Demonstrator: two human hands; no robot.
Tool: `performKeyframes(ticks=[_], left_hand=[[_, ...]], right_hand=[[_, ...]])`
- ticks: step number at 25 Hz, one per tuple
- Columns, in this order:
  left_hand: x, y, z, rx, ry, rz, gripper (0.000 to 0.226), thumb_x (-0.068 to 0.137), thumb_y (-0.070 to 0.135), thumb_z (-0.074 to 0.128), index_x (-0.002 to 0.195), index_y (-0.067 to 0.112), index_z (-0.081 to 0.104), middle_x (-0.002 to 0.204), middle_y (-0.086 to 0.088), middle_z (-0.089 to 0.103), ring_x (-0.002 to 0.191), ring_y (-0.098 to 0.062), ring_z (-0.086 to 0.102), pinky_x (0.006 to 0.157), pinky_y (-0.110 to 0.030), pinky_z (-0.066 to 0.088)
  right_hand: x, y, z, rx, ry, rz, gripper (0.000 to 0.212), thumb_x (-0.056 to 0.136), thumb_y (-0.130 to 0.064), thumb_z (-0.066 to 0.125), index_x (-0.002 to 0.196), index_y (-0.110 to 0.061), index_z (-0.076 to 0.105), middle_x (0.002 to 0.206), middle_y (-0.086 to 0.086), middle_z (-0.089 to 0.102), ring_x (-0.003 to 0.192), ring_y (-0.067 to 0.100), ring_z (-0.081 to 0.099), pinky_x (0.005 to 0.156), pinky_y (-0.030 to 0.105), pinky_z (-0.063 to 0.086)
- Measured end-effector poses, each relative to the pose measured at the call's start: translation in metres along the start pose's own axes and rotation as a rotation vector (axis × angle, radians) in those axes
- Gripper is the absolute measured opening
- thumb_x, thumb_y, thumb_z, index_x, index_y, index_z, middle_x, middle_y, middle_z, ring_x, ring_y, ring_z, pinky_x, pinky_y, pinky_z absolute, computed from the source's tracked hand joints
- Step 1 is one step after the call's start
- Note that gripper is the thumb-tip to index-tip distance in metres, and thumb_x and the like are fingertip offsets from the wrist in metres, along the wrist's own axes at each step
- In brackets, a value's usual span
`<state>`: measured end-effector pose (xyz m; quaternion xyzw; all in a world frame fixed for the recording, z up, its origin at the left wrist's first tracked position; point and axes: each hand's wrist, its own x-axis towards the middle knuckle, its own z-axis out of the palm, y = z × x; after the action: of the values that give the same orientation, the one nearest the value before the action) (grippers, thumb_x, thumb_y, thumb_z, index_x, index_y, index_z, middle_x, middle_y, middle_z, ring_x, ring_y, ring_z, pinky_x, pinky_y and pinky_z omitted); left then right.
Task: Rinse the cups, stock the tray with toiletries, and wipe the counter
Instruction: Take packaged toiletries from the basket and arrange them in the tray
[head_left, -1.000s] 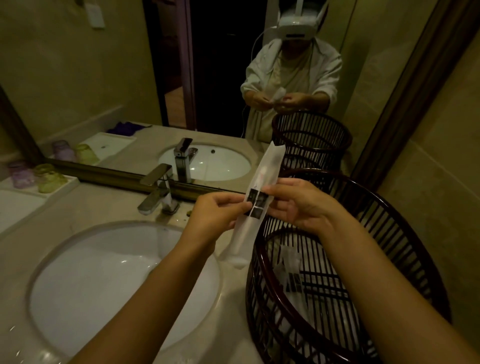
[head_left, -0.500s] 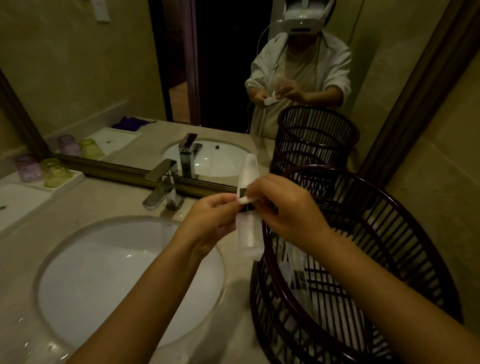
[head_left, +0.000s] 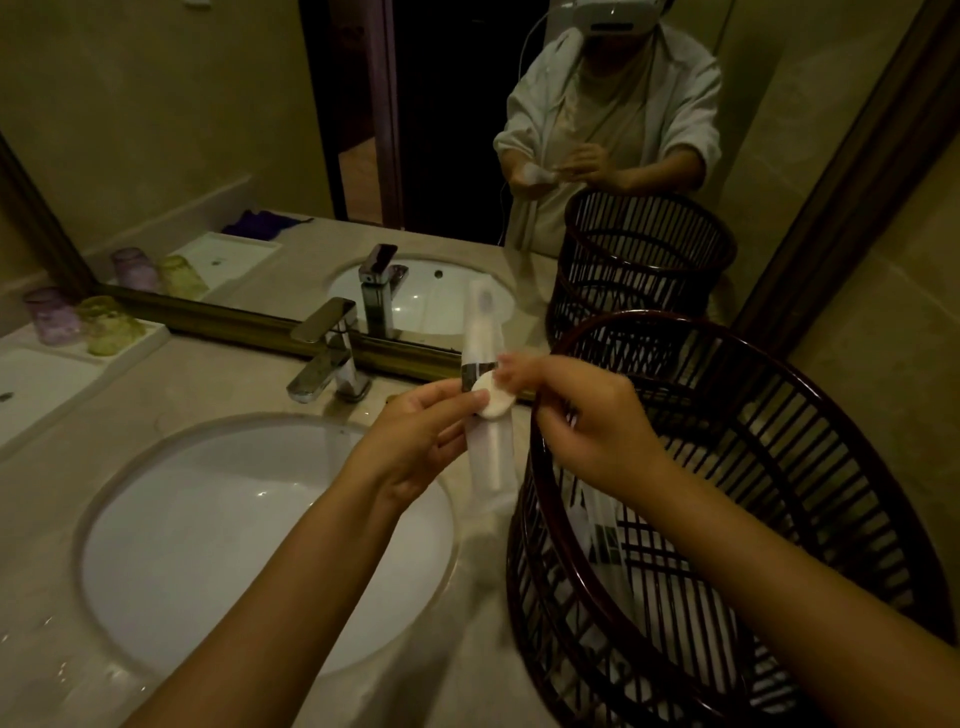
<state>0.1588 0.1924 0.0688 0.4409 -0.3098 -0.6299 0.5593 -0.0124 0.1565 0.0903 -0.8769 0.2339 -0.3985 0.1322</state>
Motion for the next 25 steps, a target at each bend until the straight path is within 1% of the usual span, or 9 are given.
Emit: performKeyframes(ticks=[3,5,8,10,12,14,18,22,25], left_hand=[[0.002,-0.005,-0.007,0.044,0.043,0.009,0.035,0.066,0.014,0.067,0.100,0.012,0.063,0.095,-0.006,0.071,0.083,-0.014,0.071,0.066,-0.022,0.058],[0.004,-0.009,-0.016,0.080,0.098,0.003,0.028,0.075,0.010,0.063,0.103,0.011,0.062,0.099,-0.007,0.069,0.087,-0.016,0.069,0.070,-0.025,0.057],[0.007,-0.015,-0.031,0.090,0.151,-0.040,0.028,0.081,0.008,0.059,0.109,0.008,0.060,0.105,-0.009,0.065,0.094,-0.020,0.064,0.073,-0.029,0.052],[0.008,-0.021,-0.039,0.088,0.172,-0.064,0.022,0.082,0.007,0.058,0.103,0.010,0.062,0.103,-0.009,0.066,0.092,-0.019,0.065,0.070,-0.028,0.052],[0.008,-0.027,-0.045,0.077,0.198,-0.077,0.017,0.082,0.005,0.057,0.096,0.013,0.064,0.098,-0.008,0.068,0.085,-0.017,0.068,0.064,-0.025,0.055],[0.009,-0.033,-0.049,0.080,0.212,-0.083,0.016,0.082,0.005,0.057,0.094,0.013,0.064,0.097,-0.009,0.068,0.084,-0.017,0.068,0.063,-0.025,0.056],[0.012,-0.041,-0.053,0.076,0.217,-0.108,0.017,0.082,0.004,0.056,0.097,0.010,0.063,0.102,-0.012,0.065,0.094,-0.023,0.064,0.072,-0.030,0.049],[0.018,-0.043,-0.055,0.067,0.230,-0.113,0.017,0.082,0.004,0.056,0.096,0.010,0.063,0.101,-0.011,0.066,0.095,-0.023,0.063,0.073,-0.031,0.050],[0.020,-0.043,-0.054,0.041,0.241,-0.107,0.017,0.083,0.002,0.055,0.097,0.009,0.063,0.101,-0.012,0.065,0.094,-0.023,0.063,0.075,-0.032,0.049]], right_hand=[[0.004,0.018,-0.011,0.125,0.219,0.290,0.029,0.083,0.000,0.048,0.101,-0.019,0.060,0.099,-0.002,0.064,0.081,0.011,0.063,0.070,0.022,0.056],[0.005,0.052,-0.025,0.119,0.184,0.590,0.023,0.086,-0.004,0.053,0.090,-0.026,0.060,0.094,-0.005,0.064,0.083,0.008,0.062,0.072,0.025,0.056],[-0.018,0.101,-0.031,0.088,-0.376,1.077,0.011,0.084,-0.014,0.063,0.092,-0.021,0.064,0.103,0.007,0.066,0.086,0.014,0.063,0.071,0.026,0.054],[-0.047,0.126,-0.015,-0.209,-0.708,0.982,0.026,0.081,-0.017,0.068,0.106,-0.017,0.064,0.113,0.004,0.063,0.101,0.019,0.060,0.082,0.030,0.051],[-0.070,0.139,0.004,-0.410,-0.863,0.832,0.040,0.080,-0.021,0.067,0.119,-0.019,0.058,0.123,0.002,0.058,0.109,0.020,0.055,0.088,0.031,0.048],[-0.082,0.149,0.014,-0.434,-0.855,0.976,0.048,0.078,-0.026,0.068,0.122,-0.013,0.053,0.123,0.008,0.058,0.105,0.022,0.055,0.083,0.031,0.047],[-0.093,0.147,0.026,-0.057,-0.896,1.654,0.066,0.077,-0.024,0.072,0.130,-0.005,0.039,0.123,0.016,0.057,0.092,0.025,0.058,0.063,0.033,0.053],[-0.104,0.144,0.047,-0.021,-0.868,1.682,0.069,0.078,-0.017,0.071,0.133,-0.001,0.034,0.135,0.018,0.047,0.119,0.031,0.050,0.093,0.038,0.048],[-0.103,0.148,0.048,0.057,-0.699,1.732,0.057,0.076,-0.012,0.072,0.123,0.002,0.043,0.127,0.018,0.052,0.109,0.029,0.054,0.089,0.036,0.048]])
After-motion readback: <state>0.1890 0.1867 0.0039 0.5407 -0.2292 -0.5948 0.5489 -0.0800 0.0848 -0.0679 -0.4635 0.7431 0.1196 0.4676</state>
